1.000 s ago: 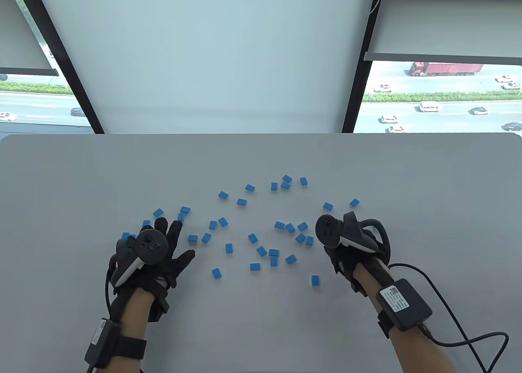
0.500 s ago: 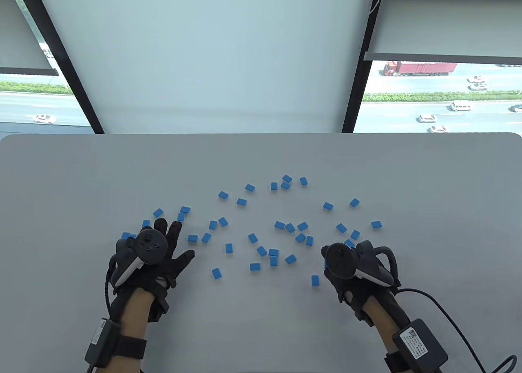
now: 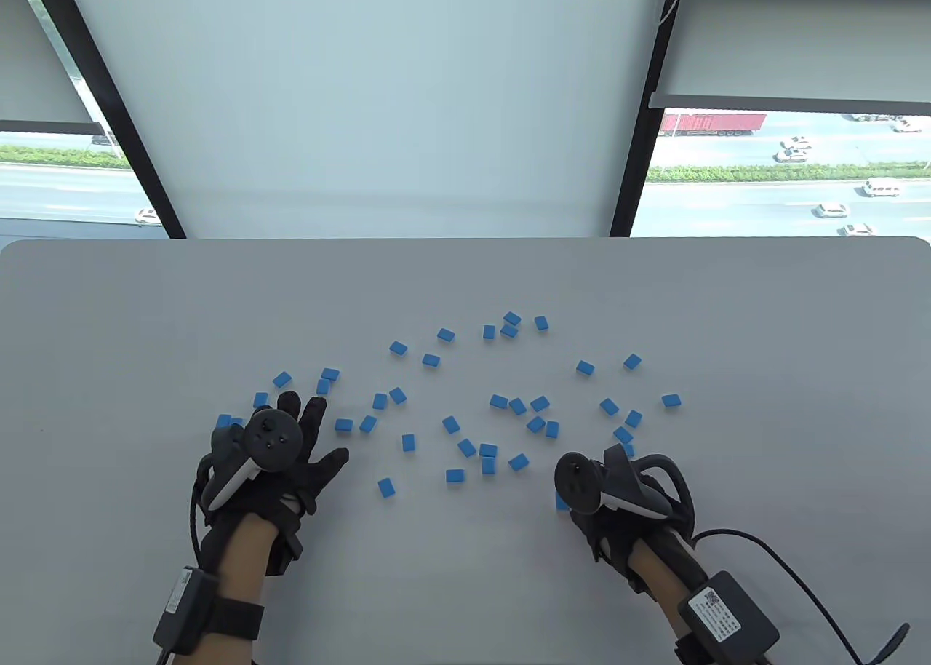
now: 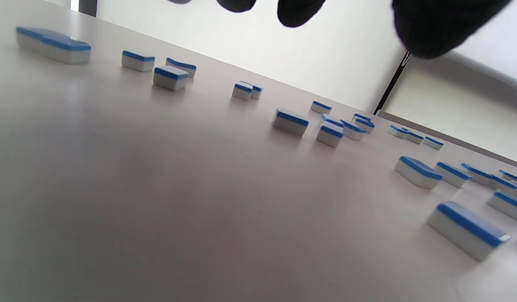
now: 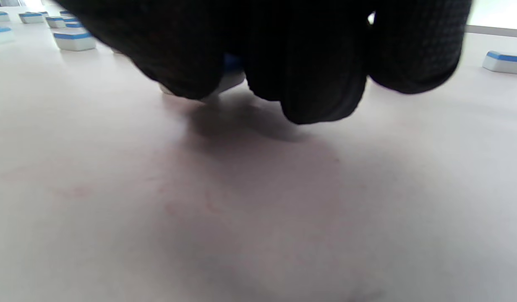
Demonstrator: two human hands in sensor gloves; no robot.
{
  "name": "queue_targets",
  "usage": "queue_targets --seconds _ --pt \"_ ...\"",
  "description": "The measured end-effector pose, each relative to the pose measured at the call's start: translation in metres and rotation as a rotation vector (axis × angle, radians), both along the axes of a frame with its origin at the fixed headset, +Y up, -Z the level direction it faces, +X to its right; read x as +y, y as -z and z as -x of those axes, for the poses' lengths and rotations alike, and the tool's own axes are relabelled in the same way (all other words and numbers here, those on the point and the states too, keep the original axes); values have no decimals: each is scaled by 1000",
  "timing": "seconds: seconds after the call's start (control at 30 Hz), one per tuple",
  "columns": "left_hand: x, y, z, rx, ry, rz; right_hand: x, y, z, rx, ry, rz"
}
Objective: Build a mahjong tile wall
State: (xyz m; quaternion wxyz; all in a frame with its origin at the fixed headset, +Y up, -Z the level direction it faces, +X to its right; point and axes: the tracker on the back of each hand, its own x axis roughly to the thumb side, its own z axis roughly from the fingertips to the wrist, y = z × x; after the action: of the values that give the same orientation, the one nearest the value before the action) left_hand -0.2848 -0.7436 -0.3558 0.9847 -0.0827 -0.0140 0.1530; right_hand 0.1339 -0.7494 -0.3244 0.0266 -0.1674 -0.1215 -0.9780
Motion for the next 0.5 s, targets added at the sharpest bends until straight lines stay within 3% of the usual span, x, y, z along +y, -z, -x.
queue_targets --seconds 0.5 --pt "0 -1 -1 -1 -3 12 -4 0 2 2 -17 -13"
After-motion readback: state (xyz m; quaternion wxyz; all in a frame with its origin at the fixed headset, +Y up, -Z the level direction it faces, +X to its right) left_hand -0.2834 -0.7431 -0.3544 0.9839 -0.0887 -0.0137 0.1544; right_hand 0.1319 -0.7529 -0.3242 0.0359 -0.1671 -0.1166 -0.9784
